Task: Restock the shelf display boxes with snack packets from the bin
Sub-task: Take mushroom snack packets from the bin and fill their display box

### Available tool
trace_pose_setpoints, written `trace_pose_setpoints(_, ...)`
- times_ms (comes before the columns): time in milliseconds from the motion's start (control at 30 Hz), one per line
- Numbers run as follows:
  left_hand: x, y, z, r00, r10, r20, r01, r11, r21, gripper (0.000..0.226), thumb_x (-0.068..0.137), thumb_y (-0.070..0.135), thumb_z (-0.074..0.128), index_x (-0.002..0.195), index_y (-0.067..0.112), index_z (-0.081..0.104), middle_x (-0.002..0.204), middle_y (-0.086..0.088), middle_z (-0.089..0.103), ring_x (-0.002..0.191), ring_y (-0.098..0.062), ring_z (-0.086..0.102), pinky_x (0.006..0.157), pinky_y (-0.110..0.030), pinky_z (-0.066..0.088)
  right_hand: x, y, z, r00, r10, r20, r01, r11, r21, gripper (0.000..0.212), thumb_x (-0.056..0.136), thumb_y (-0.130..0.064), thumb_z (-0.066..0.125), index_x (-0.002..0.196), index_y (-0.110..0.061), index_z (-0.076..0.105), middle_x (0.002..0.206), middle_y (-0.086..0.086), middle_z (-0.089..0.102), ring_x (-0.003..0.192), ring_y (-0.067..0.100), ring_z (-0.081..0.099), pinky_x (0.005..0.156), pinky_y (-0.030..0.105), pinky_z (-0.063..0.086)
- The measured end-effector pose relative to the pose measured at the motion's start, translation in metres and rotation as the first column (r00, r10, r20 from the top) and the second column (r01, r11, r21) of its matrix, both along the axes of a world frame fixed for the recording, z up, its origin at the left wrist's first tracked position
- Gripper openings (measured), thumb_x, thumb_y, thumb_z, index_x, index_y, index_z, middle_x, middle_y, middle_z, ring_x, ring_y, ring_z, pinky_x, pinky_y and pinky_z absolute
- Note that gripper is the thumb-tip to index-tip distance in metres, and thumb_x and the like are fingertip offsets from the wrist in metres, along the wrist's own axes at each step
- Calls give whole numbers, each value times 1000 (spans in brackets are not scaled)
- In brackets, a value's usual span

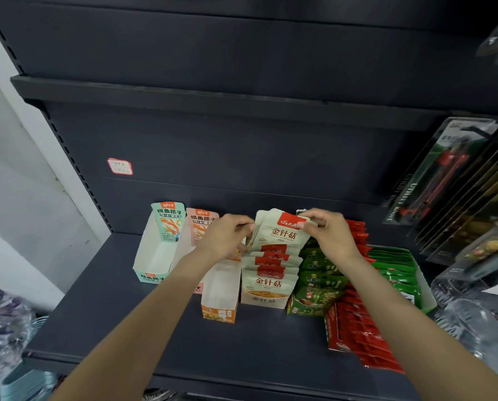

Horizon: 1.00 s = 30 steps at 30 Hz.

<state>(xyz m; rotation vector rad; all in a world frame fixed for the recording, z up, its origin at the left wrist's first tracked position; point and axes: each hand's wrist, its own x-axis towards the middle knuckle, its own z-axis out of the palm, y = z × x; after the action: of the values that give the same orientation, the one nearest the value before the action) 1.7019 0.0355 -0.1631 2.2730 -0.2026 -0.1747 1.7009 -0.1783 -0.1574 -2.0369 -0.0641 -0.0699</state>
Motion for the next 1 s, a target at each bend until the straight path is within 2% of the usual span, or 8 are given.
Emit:
trace_pose_setpoints(133,3,-2,4,974,89,209,-90,996,-3,26,92,30,56,117,23,59,108,10,64,79,-10,67,76,-26,54,1,6,2,997,4,81,8,990,-141,20,88,-9,63,106,-11,71,102,-3,67,96,9,61,88,26,50)
trace_pose_setpoints(233,4,0,7,975,81,207,-81,997,-11,23,92,30,56,114,24,60,103,10,65,66,-4,67,68,-19,53,4,14,5,993,31,115,-3,970,-242,22,88,-11,64,109,-13,71,108,0,70,93,3,60,83,11,45)
trace_pose_setpoints(333,6,1,5,983,26,183,-44,994,98,17,92,31,56,105,23,64,104,4,69,73,-6,67,74,-24,55,5,22,6,990,67,121,-26,950,-313,22,87,-12,65,109,-12,71,107,0,71,89,-1,58,74,-1,38)
trace_pose_setpoints(433,7,4,-1,976,12,217,-64,970,236,22,93,34,55,109,23,65,107,5,69,90,-11,64,80,-26,53,6,28,3,992,113,63,-84,934,-347,21,89,-13,63,109,-13,71,108,0,70,90,0,58,82,11,46)
trace_pose_setpoints(567,8,3,-10,979,57,195,-83,988,132,20,93,26,56,109,19,66,109,3,68,100,-12,62,85,-27,51,5,17,1,992,117,45,-101,959,-265,20,89,-13,63,106,-19,71,102,-4,70,94,5,63,89,28,52)
trace_pose_setpoints(767,7,-1,-7,963,106,248,-82,991,-104,22,90,15,60,110,19,67,104,4,69,96,-7,62,82,-16,48,5,12,-4,997,-19,75,31,986,-164,15,86,-8,65,90,-19,75,83,-13,69,84,5,65,84,34,55)
trace_pose_setpoints(900,8,1,-9,958,54,283,-54,998,-7,20,91,17,59,108,19,70,105,4,70,95,-5,61,76,-8,42,8,16,-10,997,-44,65,54,985,-167,9,84,-12,68,89,-18,74,83,-6,70,81,10,66,80,37,56)
trace_pose_setpoints(1000,10,3,-12,971,45,235,-55,998,36,21,92,16,57,109,19,69,107,4,69,98,-8,61,81,-17,46,10,20,-12,998,-26,64,42,966,-255,9,85,-13,68,91,-14,74,84,-4,70,79,9,64,79,32,54)
